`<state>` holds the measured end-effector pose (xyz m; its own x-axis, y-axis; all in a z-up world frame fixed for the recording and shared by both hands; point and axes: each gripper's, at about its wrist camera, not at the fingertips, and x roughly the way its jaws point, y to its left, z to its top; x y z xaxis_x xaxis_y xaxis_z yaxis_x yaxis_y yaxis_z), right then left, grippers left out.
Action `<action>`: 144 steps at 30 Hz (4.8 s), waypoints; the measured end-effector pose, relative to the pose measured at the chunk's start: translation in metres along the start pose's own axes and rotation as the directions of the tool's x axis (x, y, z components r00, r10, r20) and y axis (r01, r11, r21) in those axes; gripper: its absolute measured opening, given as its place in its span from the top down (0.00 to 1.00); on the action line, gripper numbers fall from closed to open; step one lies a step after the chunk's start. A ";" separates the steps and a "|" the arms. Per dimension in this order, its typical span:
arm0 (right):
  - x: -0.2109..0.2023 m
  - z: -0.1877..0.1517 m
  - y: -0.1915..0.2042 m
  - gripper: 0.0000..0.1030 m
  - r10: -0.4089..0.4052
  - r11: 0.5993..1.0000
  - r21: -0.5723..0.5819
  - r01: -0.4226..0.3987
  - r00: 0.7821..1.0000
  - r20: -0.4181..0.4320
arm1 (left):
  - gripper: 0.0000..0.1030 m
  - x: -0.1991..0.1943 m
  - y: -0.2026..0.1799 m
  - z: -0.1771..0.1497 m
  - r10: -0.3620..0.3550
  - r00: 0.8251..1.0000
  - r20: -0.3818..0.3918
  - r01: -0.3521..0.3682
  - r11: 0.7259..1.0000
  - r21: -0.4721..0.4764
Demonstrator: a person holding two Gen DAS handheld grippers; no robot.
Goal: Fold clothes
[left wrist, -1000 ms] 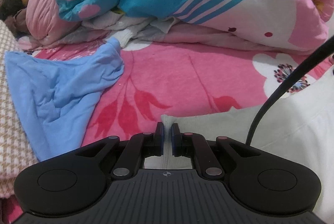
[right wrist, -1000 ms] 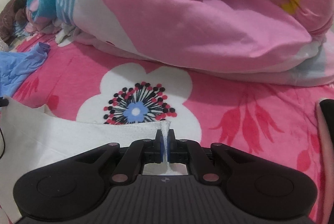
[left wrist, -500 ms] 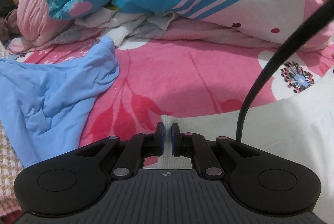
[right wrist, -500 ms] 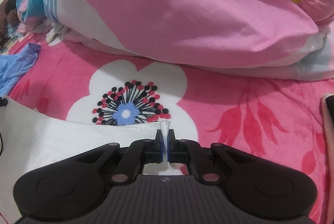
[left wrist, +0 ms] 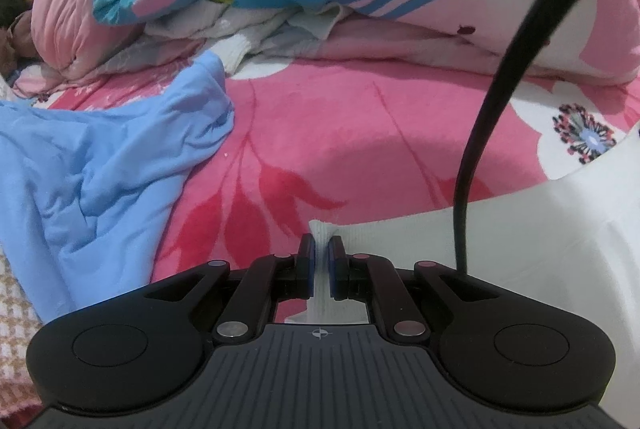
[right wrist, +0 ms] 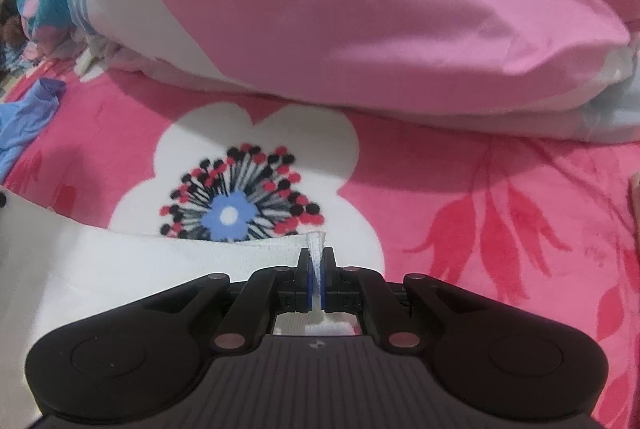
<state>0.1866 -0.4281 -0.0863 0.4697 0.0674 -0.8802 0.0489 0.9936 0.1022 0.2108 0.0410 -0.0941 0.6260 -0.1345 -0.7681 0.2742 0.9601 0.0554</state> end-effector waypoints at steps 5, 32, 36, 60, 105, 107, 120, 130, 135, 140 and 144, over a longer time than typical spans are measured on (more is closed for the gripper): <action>0.009 -0.002 -0.007 0.79 -0.034 0.998 0.060 0.035 0.999 -0.015 | 0.75 0.009 0.006 0.001 0.005 0.997 -0.072 -0.007 1.000 -0.025; -0.186 -0.231 -0.030 0.59 -0.021 0.753 0.657 0.031 1.000 -0.023 | 0.49 -0.145 0.020 -0.098 -0.074 0.980 -0.184 -0.056 0.788 -0.613; -0.183 -0.258 -0.038 0.62 0.053 0.722 0.690 -0.046 0.999 0.012 | 0.50 -0.157 -0.025 -0.126 -0.141 0.972 -0.189 -0.008 0.782 -0.623; -0.123 -0.233 -0.026 0.74 0.254 0.920 -0.275 -0.280 0.959 -0.129 | 0.50 -0.121 -0.103 -0.149 -0.031 0.959 -0.283 -0.080 0.923 -0.375; -0.075 -0.219 -0.155 0.54 0.795 0.576 0.535 -0.618 0.576 -0.192 | 0.46 -0.111 -0.120 -0.142 0.053 0.946 -0.319 -0.161 0.933 -0.322; -0.086 -0.236 -0.152 0.50 0.808 0.483 0.638 -0.600 0.587 -0.059 | 0.46 -0.111 -0.120 -0.142 0.055 0.947 -0.315 -0.162 0.931 -0.326; -0.075 -0.305 -0.123 0.78 0.639 0.042 0.940 -0.337 0.733 0.234 | 0.45 -0.112 -0.120 -0.145 0.056 0.955 -0.291 -0.157 0.928 -0.338; -0.106 -0.269 -0.106 0.92 0.527 0.323 0.829 -0.458 0.814 0.244 | 0.45 -0.114 -0.118 -0.149 0.043 0.959 -0.279 -0.141 0.929 -0.342; -0.104 -0.268 -0.111 0.93 0.476 0.543 0.722 -0.429 0.865 0.156 | 0.45 -0.114 -0.116 -0.150 0.033 0.961 -0.274 -0.129 0.930 -0.343; -0.080 -0.300 -0.135 0.92 0.528 0.358 0.833 -0.422 0.827 0.192 | 0.45 -0.114 -0.113 -0.151 0.013 0.964 -0.266 -0.106 0.935 -0.338; -0.113 -0.316 -0.163 0.90 0.377 0.288 0.891 -0.352 0.896 0.232 | 0.45 -0.114 -0.111 -0.151 -0.001 0.966 -0.259 -0.091 0.936 -0.341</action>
<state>-0.1531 -0.5691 -0.1496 0.6443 0.4143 -0.6428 0.6337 0.1812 0.7520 -0.0016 -0.0127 -0.1091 0.4155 -0.0670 -0.9071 -0.0489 0.9942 -0.0958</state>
